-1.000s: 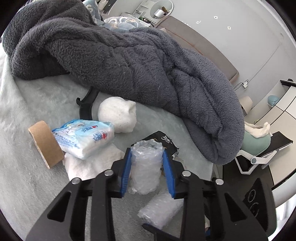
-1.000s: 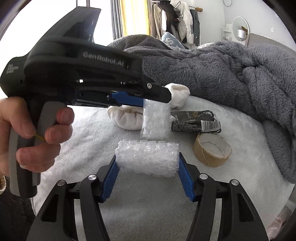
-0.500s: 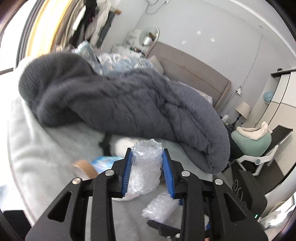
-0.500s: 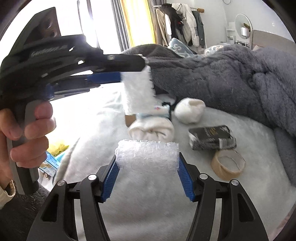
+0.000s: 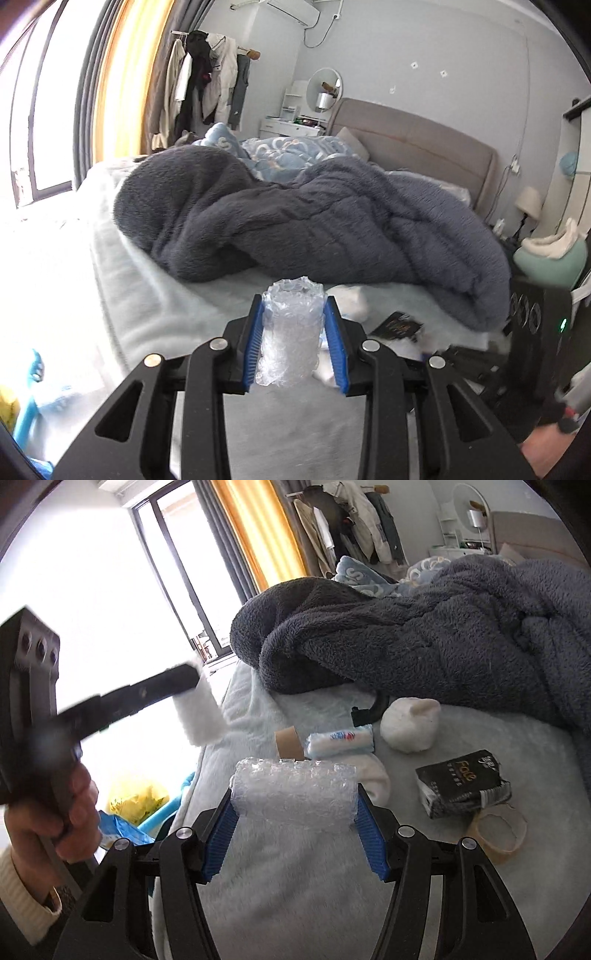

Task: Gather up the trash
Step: 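Carry both bubble-wrap rolls over the black trash bin beside the bed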

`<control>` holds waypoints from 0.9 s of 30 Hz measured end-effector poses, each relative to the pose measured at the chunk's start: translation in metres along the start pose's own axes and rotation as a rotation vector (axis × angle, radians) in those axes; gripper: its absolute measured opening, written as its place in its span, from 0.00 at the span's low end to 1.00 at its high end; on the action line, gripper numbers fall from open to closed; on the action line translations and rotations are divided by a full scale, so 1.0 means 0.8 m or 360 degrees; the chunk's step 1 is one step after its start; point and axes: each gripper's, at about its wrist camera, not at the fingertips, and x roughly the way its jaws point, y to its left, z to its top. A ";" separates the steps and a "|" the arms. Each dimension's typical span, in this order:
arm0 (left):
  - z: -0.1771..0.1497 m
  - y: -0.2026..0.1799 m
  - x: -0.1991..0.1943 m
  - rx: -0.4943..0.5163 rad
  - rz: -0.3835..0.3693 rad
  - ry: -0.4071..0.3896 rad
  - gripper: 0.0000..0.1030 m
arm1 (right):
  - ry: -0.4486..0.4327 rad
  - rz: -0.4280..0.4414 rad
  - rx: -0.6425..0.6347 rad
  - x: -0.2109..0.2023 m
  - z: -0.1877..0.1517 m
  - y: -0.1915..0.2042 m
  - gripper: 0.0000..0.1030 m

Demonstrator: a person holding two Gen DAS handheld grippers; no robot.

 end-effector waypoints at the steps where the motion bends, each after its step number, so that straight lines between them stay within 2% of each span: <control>1: -0.002 0.003 -0.001 0.0008 0.0020 0.0002 0.34 | 0.0001 0.0000 0.0002 0.002 0.002 0.001 0.60; 10: -0.021 0.040 -0.006 0.0044 0.0208 0.0075 0.34 | 0.0022 0.0042 0.0023 0.028 0.027 0.028 0.60; 19: -0.047 0.101 -0.014 -0.0081 0.0327 0.0260 0.34 | 0.0039 0.0118 -0.0041 0.059 0.046 0.082 0.60; 27: -0.078 0.157 -0.017 -0.0192 0.0406 0.0436 0.34 | 0.0124 0.0196 -0.0117 0.098 0.048 0.131 0.60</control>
